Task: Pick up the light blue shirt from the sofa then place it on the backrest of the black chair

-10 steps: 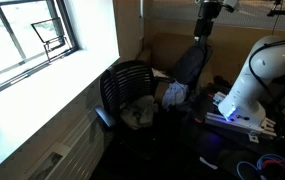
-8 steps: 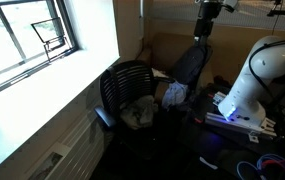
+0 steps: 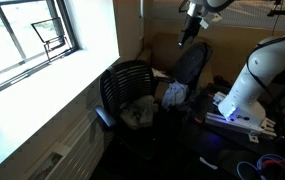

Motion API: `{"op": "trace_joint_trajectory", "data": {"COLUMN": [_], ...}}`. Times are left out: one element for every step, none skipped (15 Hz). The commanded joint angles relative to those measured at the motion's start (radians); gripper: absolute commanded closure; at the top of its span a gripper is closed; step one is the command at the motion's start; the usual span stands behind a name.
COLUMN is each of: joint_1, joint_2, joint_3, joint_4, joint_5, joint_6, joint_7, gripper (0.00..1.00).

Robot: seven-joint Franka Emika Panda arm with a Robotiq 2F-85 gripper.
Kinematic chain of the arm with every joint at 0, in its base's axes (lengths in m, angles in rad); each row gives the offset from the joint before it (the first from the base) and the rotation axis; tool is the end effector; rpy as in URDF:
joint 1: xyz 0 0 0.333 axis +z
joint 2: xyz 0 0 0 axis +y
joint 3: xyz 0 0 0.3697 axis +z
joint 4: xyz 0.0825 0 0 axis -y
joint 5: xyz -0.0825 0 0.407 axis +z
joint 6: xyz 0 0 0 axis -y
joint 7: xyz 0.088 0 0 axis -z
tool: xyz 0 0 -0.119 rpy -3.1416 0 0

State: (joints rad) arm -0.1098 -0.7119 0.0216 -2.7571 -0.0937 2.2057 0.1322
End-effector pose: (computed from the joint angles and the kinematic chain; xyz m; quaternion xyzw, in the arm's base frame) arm 0.3250 -0.0329 0.4510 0.9919 -0.0870 0.0807 0.0453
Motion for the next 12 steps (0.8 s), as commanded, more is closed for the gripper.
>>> {"op": "trace_joint_trajectory", "data": {"joint_1": [-0.152, -0.173, -0.168, -0.139, -0.138, -0.132, -0.157, -0.223, -0.248, -0.271, -0.291, -0.306], "joint_2": [0.228, 0.295, 0.329, 0.206, 0.257, 0.294, 0.339, 0.466, 0.481, 0.500, 0.530, 0.567], "joint_3": [0.003, 0.034, 0.099, 0.003, 0.027, 0.048, 0.079, 0.087, 0.068, 0.048, 0.021, -0.015], "joint_4": [0.139, 0.206, 0.272, 0.138, 0.192, 0.231, 0.226, 0.269, 0.256, 0.250, 0.241, 0.236], "joint_5": [-0.146, -0.159, -0.138, -0.137, -0.140, -0.142, -0.194, -0.260, -0.306, -0.352, -0.396, -0.432], "joint_6": [0.190, 0.195, 0.118, 0.173, 0.163, 0.152, 0.221, 0.287, 0.328, 0.336, 0.364, 0.371], "joint_7": [0.092, 0.173, 0.281, 0.150, 0.210, 0.251, 0.333, 0.458, 0.502, 0.563, 0.621, 0.667], "gripper": [0.00, 0.00, 0.00, 0.00, 0.00, 0.00, 0.00, 0.00, 0.00, 0.00, 0.00, 0.00]}}
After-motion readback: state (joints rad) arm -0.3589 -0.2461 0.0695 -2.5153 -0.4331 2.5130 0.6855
